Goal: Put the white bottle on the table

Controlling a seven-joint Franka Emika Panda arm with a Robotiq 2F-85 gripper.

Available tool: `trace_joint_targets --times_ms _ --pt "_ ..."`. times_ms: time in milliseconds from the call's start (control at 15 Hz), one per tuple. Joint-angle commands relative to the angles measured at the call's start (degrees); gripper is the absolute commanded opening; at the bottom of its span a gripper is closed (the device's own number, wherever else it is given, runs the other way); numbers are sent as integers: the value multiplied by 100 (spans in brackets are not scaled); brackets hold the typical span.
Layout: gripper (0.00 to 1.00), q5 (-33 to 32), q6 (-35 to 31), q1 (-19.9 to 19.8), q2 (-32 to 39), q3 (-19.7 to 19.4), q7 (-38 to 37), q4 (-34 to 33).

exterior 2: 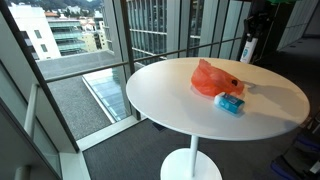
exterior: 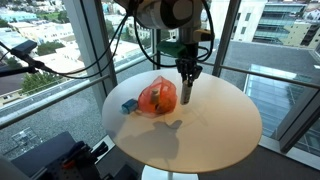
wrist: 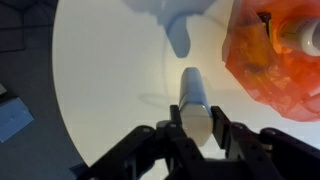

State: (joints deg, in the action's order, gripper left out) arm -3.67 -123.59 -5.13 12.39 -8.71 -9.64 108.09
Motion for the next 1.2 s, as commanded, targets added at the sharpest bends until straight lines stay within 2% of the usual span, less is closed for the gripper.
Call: trace_joint_targets --times_ms 0,267,1133 --pt "11 -324 53 -137 -229 -178 -229 373" --pt "11 -669 -93 -230 -231 -357 -411 737" --pt "11 -731 -1149 -329 -69 -556 -464 1553"
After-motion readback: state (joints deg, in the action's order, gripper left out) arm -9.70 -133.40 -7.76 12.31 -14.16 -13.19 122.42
